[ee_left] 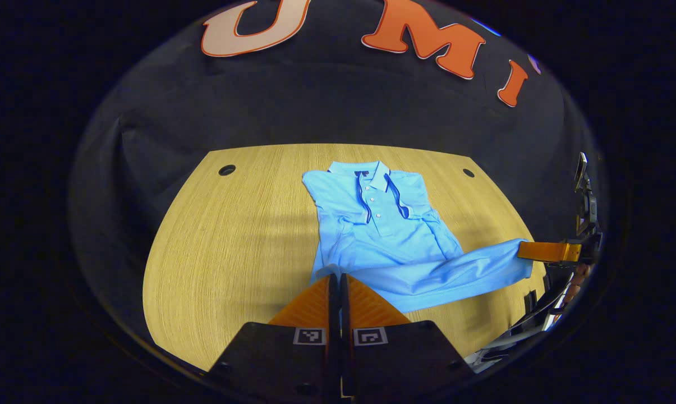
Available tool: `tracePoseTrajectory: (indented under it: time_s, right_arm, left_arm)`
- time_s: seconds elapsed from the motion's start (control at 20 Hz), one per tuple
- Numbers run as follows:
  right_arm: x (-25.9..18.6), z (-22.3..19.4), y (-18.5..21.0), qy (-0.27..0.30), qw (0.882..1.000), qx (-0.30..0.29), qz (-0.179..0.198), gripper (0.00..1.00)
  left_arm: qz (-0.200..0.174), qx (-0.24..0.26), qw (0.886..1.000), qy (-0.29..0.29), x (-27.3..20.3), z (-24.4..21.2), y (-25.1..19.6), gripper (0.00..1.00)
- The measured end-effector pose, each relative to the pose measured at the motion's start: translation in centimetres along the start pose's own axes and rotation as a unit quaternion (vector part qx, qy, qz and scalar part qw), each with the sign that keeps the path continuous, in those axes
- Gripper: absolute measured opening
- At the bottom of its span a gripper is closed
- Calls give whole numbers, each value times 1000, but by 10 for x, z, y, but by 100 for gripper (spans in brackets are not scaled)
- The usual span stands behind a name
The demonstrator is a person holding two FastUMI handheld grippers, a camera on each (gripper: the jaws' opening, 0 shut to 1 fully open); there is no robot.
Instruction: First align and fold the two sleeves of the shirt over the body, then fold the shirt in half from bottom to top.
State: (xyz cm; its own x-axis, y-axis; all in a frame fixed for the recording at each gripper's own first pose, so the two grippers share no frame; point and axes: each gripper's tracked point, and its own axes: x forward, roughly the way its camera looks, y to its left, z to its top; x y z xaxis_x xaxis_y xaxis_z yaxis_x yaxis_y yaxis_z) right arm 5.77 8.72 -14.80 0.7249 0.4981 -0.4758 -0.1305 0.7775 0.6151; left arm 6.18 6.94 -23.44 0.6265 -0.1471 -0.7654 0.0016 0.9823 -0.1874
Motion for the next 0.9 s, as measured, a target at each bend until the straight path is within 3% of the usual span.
tracePoseTrajectory:
  time_s: [0.25, 0.65, 0.9]
  right_arm:
    - [31, 52, 10, -23, 999, -14, -18, 1]
    - [116, 136, -3, -34, 997, -20, -63, 2]
    - [166, 173, -6, -37, 995, -29, -83, 1]
  left_arm:
    - [-11, 6, 1000, -23, 38, 60, 9, 2]
    - [-22, 25, 998, -58, 139, 153, 35, 4]
    - [-13, 51, 996, -73, 185, 178, 51, 4]
